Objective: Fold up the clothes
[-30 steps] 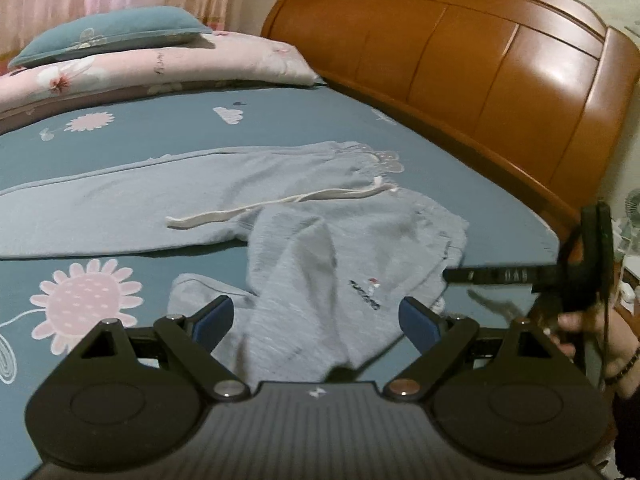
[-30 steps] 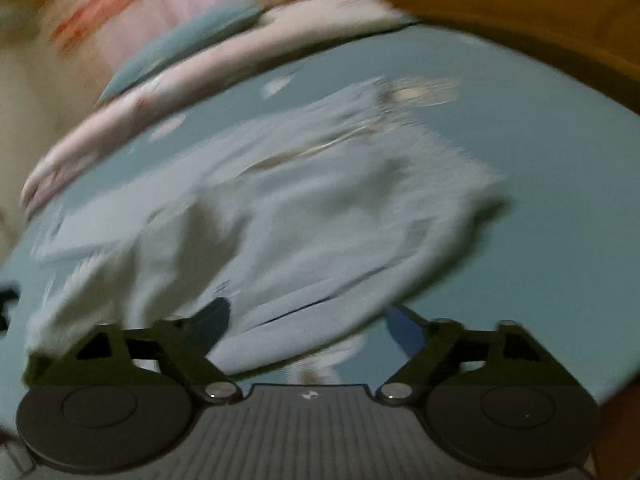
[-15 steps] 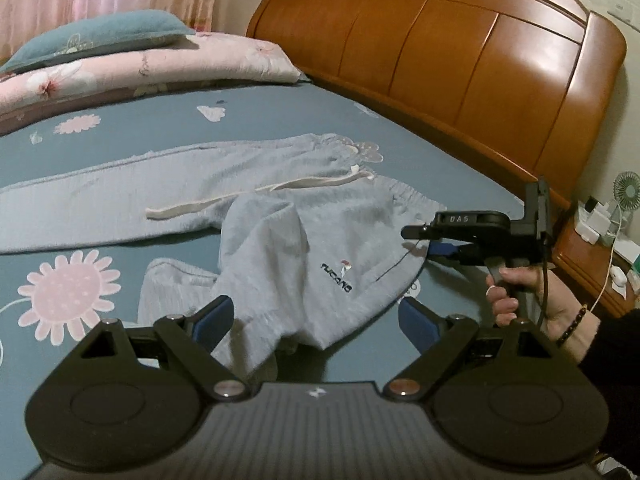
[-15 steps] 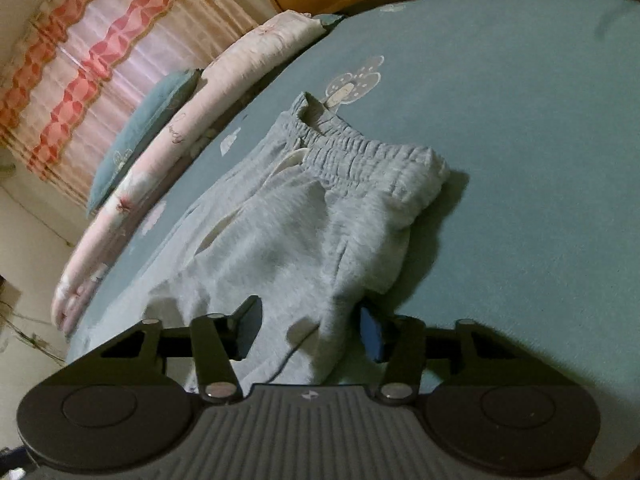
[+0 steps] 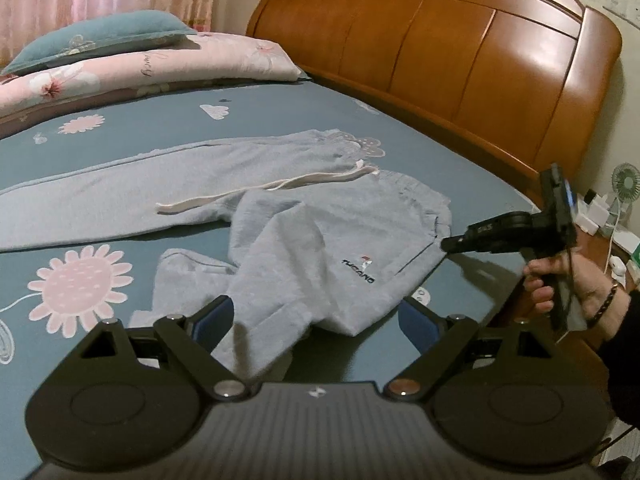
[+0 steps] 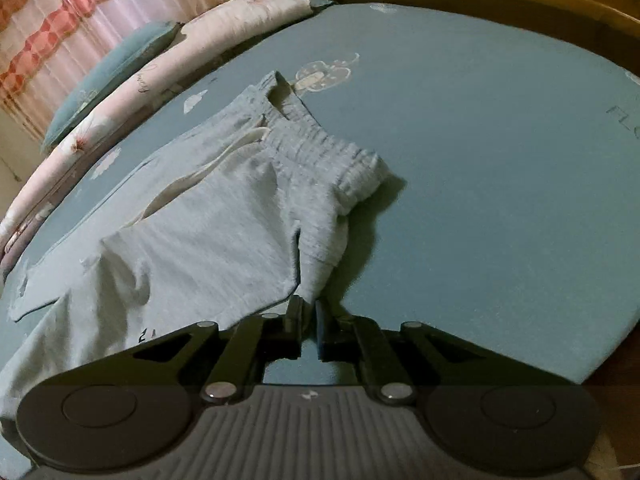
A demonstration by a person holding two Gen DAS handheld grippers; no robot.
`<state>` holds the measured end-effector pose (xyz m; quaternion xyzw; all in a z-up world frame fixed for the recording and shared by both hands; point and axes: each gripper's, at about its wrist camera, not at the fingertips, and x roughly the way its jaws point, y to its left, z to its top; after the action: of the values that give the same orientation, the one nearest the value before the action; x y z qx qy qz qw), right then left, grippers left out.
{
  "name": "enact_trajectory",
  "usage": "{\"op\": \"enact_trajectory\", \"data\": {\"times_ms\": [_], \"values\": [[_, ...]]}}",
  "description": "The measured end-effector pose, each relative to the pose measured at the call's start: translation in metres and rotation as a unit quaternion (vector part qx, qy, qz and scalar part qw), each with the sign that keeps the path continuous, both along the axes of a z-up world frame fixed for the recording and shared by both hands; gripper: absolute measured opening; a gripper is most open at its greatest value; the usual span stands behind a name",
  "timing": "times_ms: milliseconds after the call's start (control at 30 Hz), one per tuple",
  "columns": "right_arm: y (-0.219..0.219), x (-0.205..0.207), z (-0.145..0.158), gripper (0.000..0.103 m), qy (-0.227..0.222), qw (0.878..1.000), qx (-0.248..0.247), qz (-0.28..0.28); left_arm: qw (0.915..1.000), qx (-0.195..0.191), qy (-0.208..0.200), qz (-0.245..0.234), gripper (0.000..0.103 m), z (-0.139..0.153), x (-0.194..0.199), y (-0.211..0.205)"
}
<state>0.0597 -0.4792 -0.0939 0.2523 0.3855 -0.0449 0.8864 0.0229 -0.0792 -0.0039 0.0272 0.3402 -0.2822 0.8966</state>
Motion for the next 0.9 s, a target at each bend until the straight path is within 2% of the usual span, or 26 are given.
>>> {"op": "enact_trajectory", "data": {"times_ms": [33, 167, 200, 233, 400, 600, 733, 900], "values": [[0.002, -0.001, 0.006, 0.018, -0.001, 1.0, -0.008, -0.002, 1.0, -0.001, -0.001, 0.002, 0.089, 0.001, -0.001, 0.003], [0.017, -0.007, 0.041, 0.026, -0.032, 0.999, -0.034, -0.002, 0.9999, -0.004, -0.011, 0.005, 0.089, 0.008, -0.004, 0.017], [0.023, -0.007, 0.051, 0.031, -0.043, 0.998, -0.039, 0.004, 0.9999, 0.001, -0.014, 0.009, 0.089, 0.008, -0.004, 0.02], [0.032, -0.007, 0.059, 0.037, -0.055, 0.997, -0.041, 0.017, 0.9998, 0.006, -0.016, 0.012, 0.089, 0.009, -0.004, 0.023], [0.082, -0.004, 0.091, 0.047, -0.099, 0.989, -0.049, 0.1, 0.9991, 0.021, -0.008, 0.035, 0.089, 0.006, -0.003, 0.04], [0.154, 0.007, 0.09, 0.052, -0.102, 0.975, -0.068, 0.184, 0.9974, 0.033, 0.013, 0.063, 0.089, -0.006, -0.004, 0.058], [0.196, 0.011, 0.086, 0.053, -0.101, 0.967, -0.058, 0.225, 0.9953, 0.038, 0.028, 0.085, 0.089, -0.012, -0.005, 0.068], [0.238, 0.008, 0.083, 0.059, -0.096, 0.953, -0.091, 0.272, 0.9926, 0.041, 0.035, 0.109, 0.089, -0.015, -0.006, 0.079]]}}
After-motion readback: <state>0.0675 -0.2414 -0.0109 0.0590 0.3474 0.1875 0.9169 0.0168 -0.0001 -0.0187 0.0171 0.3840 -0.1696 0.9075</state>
